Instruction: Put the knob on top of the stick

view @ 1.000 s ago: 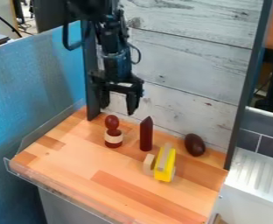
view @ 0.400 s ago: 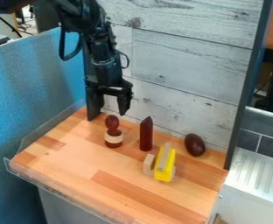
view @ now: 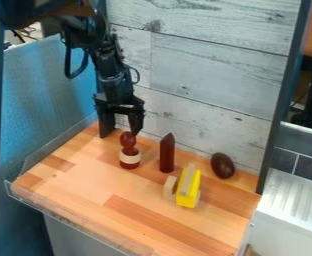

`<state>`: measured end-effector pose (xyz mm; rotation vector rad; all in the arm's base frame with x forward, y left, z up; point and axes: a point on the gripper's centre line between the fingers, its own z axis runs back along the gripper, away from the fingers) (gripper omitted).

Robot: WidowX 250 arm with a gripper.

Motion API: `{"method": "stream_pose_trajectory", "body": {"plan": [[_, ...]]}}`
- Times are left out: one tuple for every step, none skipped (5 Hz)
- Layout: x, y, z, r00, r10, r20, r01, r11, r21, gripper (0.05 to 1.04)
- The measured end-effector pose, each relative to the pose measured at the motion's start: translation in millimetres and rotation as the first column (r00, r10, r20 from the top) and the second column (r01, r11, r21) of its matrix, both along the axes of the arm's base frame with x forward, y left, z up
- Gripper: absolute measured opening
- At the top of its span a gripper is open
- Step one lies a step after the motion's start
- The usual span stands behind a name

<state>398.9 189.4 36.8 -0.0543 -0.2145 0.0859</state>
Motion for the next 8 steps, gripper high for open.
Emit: {"method": "stream_pose_trajectory", "body": {"plan": [[2, 1, -7.7, 1.0, 0.004, -0.013, -0.004, 1.0, -0.012, 1.0], [4, 0, -12.6, 1.0, -0.01, -0.018, 0.009, 1.0, -0.025, 1.0], [4, 1, -19.8, 0.999, -0.008, -0.032, 0.007, 0.999, -0.032, 1.0], [9, 3, -28.3, 0.999, -0.004, -0.037, 0.003, 0.999, -0.036, 0.955], [11, 3, -31.4, 0.999, 0.004, -0.036, -0.006, 0.999, -0.042, 0.672], [11, 1, -31.6, 1.0, 0.005, -0.013, -0.005, 0.999, -0.046, 0.564], [5, -11, -23.7, 1.0, -0.021, 0.017, 0.022, 0.998, -0.052, 0.564], [-1, -37, 17.3, 0.992, -0.073, 0.104, 0.074, 0.997, -0.003, 0.563]]}}
